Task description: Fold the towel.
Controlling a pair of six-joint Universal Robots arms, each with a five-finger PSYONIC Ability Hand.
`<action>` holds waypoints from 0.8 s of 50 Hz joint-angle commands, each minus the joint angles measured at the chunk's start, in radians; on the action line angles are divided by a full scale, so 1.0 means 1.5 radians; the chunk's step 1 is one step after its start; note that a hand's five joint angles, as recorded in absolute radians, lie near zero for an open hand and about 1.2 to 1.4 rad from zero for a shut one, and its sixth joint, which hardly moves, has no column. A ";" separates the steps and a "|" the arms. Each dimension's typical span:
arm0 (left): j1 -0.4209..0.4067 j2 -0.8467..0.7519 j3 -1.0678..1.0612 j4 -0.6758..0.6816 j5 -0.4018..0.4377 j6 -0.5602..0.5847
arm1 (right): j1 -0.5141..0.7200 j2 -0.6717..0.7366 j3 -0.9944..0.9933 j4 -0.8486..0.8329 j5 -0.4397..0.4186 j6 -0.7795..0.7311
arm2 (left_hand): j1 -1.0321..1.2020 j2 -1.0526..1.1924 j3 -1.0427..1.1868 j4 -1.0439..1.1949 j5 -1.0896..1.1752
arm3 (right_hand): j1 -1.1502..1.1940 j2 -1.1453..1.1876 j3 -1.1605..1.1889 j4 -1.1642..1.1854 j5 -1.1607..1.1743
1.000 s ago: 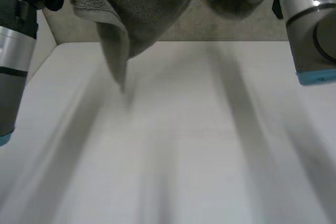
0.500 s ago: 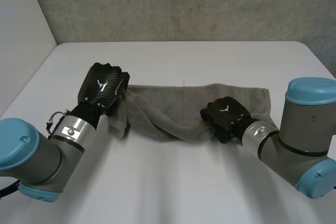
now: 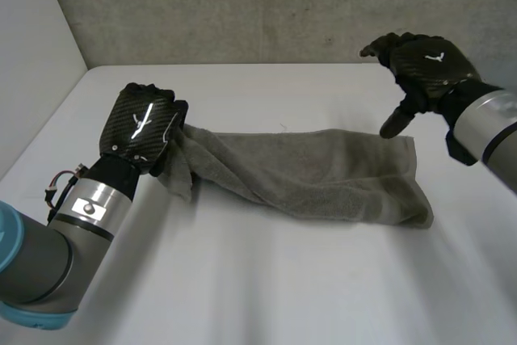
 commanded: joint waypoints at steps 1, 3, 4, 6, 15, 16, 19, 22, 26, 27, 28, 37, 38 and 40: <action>-0.001 0.007 -0.006 0.000 0.001 0.000 | -0.037 0.126 -0.127 0.150 -0.060 -0.028 | 0.105 0.092 0.093 0.092 0.085 | 0.056 0.052 0.053 0.044 0.057; -0.001 0.006 -0.006 0.000 0.001 0.000 | -0.048 0.149 -0.145 0.171 -0.064 -0.037 | 0.103 0.090 0.091 0.090 0.083 | 0.064 0.060 0.061 0.052 0.065; 0.000 0.006 -0.006 0.000 0.001 0.000 | -0.056 0.172 -0.166 0.195 -0.067 -0.052 | 0.101 0.089 0.089 0.088 0.081 | 0.077 0.074 0.075 0.065 0.079; 0.000 0.006 -0.007 0.000 0.001 0.000 | -0.057 0.198 -0.180 0.216 -0.067 -0.070 | 0.097 0.085 0.085 0.084 0.077 | 0.095 0.091 0.093 0.083 0.097; 0.001 0.006 -0.013 0.000 0.001 0.000 | -0.063 0.336 -0.264 0.304 -0.057 -0.141 | 0.087 0.075 0.075 0.074 0.068 | 0.142 0.138 0.140 0.130 0.144; 0.001 0.006 -0.013 0.000 0.001 0.000 | -0.066 0.351 -0.273 0.311 -0.055 -0.145 | 0.087 0.075 0.075 0.074 0.068 | 0.146 0.142 0.144 0.134 0.148; 0.000 0.006 -0.014 0.000 0.001 0.000 | -0.068 0.363 -0.279 0.314 -0.054 -0.148 | 0.087 0.075 0.075 0.074 0.068 | 0.160 0.156 0.157 0.148 0.161; 0.000 0.005 -0.014 0.000 0.001 0.000 | -0.075 0.374 -0.281 0.314 -0.053 -0.150 | 0.087 0.075 0.075 0.074 0.068 | 0.191 0.187 0.189 0.179 0.193; 0.000 0.005 -0.015 0.000 0.001 0.000 | -0.077 0.388 -0.282 0.314 -0.053 -0.150 | 0.087 0.075 0.075 0.074 0.068 | 0.193 0.189 0.191 0.181 0.195; 0.000 0.005 -0.015 0.000 0.001 0.000 | -0.077 0.391 -0.282 0.313 -0.052 -0.150 | 0.087 0.075 0.075 0.074 0.068 | 0.193 0.189 0.191 0.181 0.195; 0.000 0.006 -0.015 0.000 0.001 0.001 | -0.077 0.391 -0.282 0.313 -0.052 -0.150 | 0.087 0.075 0.075 0.074 0.068 | 0.193 0.189 0.191 0.181 0.195; 0.001 0.006 -0.015 0.001 0.001 0.001 | -0.075 0.404 -0.281 0.315 -0.053 -0.152 | 0.087 0.075 0.075 0.074 0.068 | 0.304 0.300 0.302 0.292 0.306; 0.001 0.006 -0.015 0.001 0.001 0.001 | -0.075 0.404 -0.281 0.315 -0.053 -0.152 | 0.087 0.075 0.075 0.074 0.068 | 0.305 0.301 0.302 0.293 0.306; 0.000 0.005 -0.015 0.001 0.001 0.001 | -0.074 0.402 -0.282 0.315 -0.054 -0.151 | 0.087 0.075 0.075 0.074 0.068 | 0.427 0.423 0.425 0.415 0.429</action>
